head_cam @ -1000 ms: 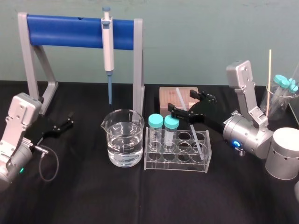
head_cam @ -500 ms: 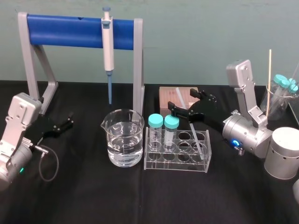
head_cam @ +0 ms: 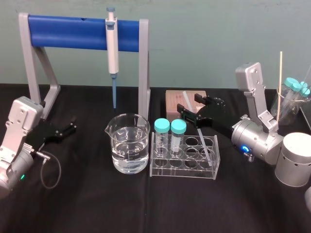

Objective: Pick up the stirring rod with one hand, then place it down.

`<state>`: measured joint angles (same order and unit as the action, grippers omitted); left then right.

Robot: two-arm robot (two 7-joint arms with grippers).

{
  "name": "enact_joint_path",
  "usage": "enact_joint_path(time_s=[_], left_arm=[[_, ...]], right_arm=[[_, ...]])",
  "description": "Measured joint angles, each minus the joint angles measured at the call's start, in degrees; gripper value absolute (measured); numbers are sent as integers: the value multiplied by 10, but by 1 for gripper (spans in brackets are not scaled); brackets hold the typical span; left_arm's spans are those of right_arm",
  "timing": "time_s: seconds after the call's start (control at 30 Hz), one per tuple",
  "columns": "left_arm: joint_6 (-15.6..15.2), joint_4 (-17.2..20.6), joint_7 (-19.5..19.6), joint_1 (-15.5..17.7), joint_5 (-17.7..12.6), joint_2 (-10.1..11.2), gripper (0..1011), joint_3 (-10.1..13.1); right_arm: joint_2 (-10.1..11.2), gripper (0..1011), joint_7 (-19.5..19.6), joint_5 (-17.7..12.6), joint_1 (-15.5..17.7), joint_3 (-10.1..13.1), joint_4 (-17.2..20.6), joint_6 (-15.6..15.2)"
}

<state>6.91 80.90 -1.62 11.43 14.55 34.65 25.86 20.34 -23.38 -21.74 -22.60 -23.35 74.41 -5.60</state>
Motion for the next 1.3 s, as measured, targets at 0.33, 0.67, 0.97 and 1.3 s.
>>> enact_joint_path(time_s=[0.33,0.67,0.97,1.3], left_arm=[[0,0,0,0,0,0,1000,0],[0,0,0,0,0,0,1000,0],[0,0,0,0,0,0,1000,0],[0,0,0,0,0,0,1000,0]], right_arm=[[0,420,0,0,0,0,0,0],[0,137,0,-1,0,0,1,-1],[0,72,0,-1,0,0,1,-1],[-12,72,9,0,23,23,7,64]])
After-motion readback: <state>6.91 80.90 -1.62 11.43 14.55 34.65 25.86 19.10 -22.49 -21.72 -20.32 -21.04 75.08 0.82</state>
